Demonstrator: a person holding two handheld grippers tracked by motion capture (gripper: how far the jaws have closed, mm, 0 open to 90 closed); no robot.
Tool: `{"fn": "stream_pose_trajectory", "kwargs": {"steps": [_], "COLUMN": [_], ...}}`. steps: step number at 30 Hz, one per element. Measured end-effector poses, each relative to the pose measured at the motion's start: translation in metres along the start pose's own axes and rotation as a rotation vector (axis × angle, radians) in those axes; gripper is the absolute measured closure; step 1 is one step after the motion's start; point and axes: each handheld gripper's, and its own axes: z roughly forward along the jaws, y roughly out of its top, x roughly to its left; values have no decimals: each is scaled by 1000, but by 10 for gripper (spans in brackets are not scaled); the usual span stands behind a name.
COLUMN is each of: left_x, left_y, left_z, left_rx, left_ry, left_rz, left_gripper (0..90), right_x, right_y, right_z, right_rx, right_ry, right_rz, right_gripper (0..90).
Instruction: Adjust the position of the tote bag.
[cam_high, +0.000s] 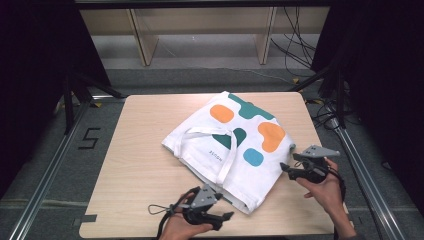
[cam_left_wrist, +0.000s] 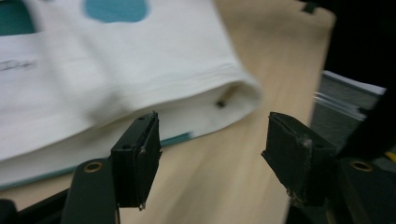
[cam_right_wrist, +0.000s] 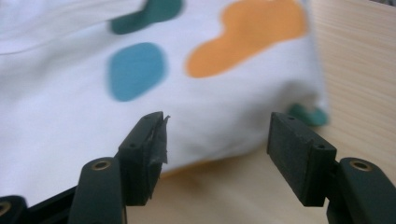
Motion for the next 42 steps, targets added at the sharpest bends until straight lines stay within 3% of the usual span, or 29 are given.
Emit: {"fn": "stream_pose_trajectory", "kwargs": {"steps": [2,5,7,8,10,11,13,14,16,17,18,19,20,23,24,25,26,28,29,30,31,32,33,34,35,36,38,41,42], "left_x": [15,34,46,54,65,70,81,85,94,96,97,99,102,104,106,105,106,107,107,107,107,108,108,108,108,111,116,124,125], "left_y": [-6,-16,-25,-29,-38,-43,-50,-54,-60,-62,-63,-64,-65,-67,-66,-66,-66,-67,-67,-67,-67,-67,-67,-67,-66,-65,-64,-63,-62], "left_z": [-12,-30,-40,-45,-53,-56,-65,-67,-74,-74,-75,-75,-77,-78,-79,-76,-78,-80,-79,-77,-78,-81,-80,-79,-76,-78,-75,-66,-63], "left_rx": [7,-18,-3,13,44,51,69,74,126,93,95,84,115,124,124,86,110,124,110,82,81,122,103,79,49,72,51,53,75], "left_ry": [83,141,194,217,274,286,315,334,366,370,370,374,383,396,396,400,406,404,407,429,439,443,455,470,480,500,532,538,539], "left_rz": [5,-65,-89,-82,-133,-166,-147,-162,-141,-186,-221,-219,-198,-211,-202,-235,-212,-211,-220,-238,-234,-206,-218,-229,-250,-228,-252,-266,-253], "left_gripper": [337,306,287,278,259,252,264,269,266,261,259,258,256,256,253,251,248,247,247,247,246,244,238,229,227,223,222,229,232], "right_x": [20,43,56,64,79,85,100,107,119,124,128,132,137,143,145,145,144,144,141,143,140,136,133,129,122,118,109,86,79], "right_y": [2,5,7,7,9,10,11,11,9,7,5,3,1,-3,-5,-7,-7,-9,-9,-12,-13,-14,-15,-15,-15,-16,-17,-18,-18], "right_z": [-2,-3,0,0,1,3,6,8,16,19,23,26,29,38,40,41,41,41,41,38,37,35,31,27,21,17,8,-6,-9], "right_rx": [10,-7,-5,3,13,3,8,18,49,71,83,104,112,170,176,191,220,239,241,255,267,258,252,259,229,215,194,163,155], "right_ry": [34,100,133,149,187,210,246,255,250,238,227,225,211,164,143,129,117,105,107,118,106,114,75,77,77,72,65,20,21], "right_rz": [-29,-45,-83,-77,-95,-134,-174,-196,-233,-252,-278,-291,-297,-353,-359,-397,-432,-441,-488,-453,-478,-514,-487,-463,-462,-448,-432,-401,-398], "right_gripper": [346,325,305,298,267,270,266,262,261,259,259,259,263,276,301,355,409,488,559,608,664,697,743,782,810,822,838,857,860]}}
